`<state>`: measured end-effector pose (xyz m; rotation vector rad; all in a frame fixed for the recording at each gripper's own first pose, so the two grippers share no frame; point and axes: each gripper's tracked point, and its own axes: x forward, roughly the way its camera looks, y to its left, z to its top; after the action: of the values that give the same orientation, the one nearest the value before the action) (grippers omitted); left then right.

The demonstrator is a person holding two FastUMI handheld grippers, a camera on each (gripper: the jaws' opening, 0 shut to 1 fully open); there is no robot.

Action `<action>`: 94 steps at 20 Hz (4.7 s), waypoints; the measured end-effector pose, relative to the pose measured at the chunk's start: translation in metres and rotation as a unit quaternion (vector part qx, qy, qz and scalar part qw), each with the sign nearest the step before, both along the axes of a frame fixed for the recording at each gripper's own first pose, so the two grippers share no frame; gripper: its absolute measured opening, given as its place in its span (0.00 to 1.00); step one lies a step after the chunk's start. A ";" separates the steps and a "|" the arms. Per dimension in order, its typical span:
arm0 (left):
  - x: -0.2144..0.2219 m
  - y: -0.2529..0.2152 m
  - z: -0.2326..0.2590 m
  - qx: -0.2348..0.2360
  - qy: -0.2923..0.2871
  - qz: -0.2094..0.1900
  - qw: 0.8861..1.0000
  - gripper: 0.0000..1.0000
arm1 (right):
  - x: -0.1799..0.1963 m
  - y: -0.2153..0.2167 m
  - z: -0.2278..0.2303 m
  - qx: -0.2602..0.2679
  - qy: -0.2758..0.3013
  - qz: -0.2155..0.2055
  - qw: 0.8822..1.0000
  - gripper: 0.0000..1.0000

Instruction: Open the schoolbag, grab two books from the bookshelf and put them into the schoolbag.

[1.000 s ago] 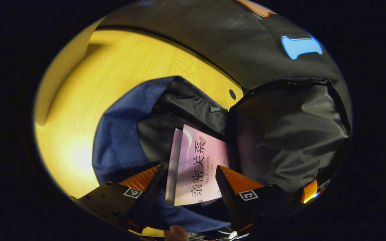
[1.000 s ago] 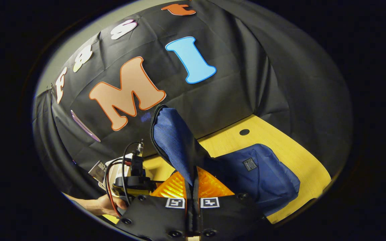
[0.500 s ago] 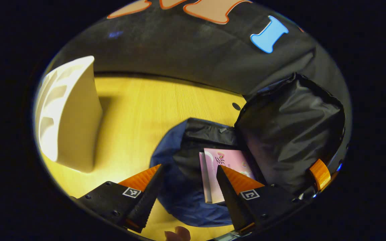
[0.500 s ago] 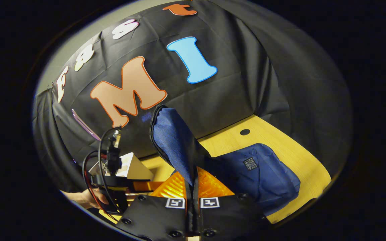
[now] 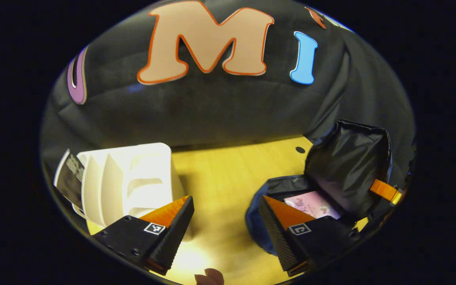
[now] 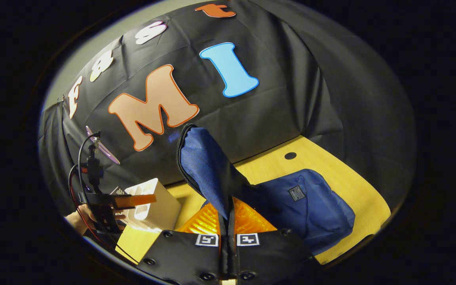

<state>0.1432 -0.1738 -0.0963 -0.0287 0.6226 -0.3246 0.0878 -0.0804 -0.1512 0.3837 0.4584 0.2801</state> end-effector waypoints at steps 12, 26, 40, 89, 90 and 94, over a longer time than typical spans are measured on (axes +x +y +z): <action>0.009 0.254 0.018 0.061 -0.001 0.136 0.989 0.96 | -0.001 -0.002 0.000 0.008 -0.001 -0.013 1.000 0.03; 0.040 0.379 -0.018 0.043 0.088 0.173 0.980 0.95 | -0.003 -0.002 0.001 0.003 0.000 -0.024 1.000 0.03; 0.063 0.379 -0.089 0.054 0.194 0.152 0.968 0.92 | -0.007 -0.004 0.001 -0.007 0.005 -0.037 0.999 0.03; 0.050 0.383 0.031 0.036 0.117 0.161 0.979 0.34 | -0.011 -0.007 -0.002 0.003 0.004 -0.036 0.999 0.03; 0.049 0.380 0.038 0.024 0.112 0.160 0.980 0.35 | -0.011 -0.008 -0.002 0.003 0.004 -0.036 0.999 0.02; 0.043 0.366 0.054 -0.016 0.101 0.153 0.983 0.35 | -0.011 -0.008 -0.002 0.003 0.005 -0.036 0.999 0.03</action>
<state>0.1863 0.1920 -0.0424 -0.1881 0.8015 -0.0321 0.0772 -0.0882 -0.1532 0.4075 0.4533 0.2099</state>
